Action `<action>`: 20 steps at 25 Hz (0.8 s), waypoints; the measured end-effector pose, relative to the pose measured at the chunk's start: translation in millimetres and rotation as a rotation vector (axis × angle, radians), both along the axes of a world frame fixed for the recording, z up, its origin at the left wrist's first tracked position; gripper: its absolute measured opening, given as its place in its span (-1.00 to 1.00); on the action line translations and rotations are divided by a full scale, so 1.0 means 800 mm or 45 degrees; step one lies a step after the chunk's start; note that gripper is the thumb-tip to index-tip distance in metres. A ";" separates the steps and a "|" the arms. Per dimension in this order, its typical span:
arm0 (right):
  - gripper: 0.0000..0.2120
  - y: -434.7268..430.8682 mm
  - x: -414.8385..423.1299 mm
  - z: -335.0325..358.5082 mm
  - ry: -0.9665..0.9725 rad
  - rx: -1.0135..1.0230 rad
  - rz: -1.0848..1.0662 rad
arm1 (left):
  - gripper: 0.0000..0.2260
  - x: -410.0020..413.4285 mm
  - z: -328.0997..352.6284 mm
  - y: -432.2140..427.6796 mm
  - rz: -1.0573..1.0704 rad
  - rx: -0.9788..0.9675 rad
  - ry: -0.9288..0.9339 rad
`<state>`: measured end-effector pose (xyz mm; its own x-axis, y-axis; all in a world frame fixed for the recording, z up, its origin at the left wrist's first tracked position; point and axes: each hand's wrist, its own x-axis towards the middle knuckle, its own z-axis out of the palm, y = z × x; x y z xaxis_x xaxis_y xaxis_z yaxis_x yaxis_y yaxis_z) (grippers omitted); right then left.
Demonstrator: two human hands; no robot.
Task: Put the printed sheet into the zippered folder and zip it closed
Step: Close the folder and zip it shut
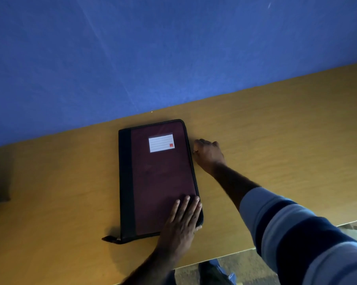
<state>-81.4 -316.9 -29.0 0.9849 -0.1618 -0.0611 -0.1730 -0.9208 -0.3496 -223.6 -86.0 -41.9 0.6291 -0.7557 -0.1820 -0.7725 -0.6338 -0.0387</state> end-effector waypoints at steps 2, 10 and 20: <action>-0.94 -0.005 0.006 -0.001 0.035 0.065 -0.050 | -0.35 0.000 0.000 -0.001 -0.019 0.025 -0.018; -0.92 -0.017 0.031 0.002 0.099 0.322 -0.194 | -0.31 0.016 0.009 -0.017 0.002 -0.152 0.181; -0.96 -0.017 0.026 -0.007 -0.088 0.105 -0.090 | -0.26 0.329 0.042 -0.108 0.404 -0.224 0.222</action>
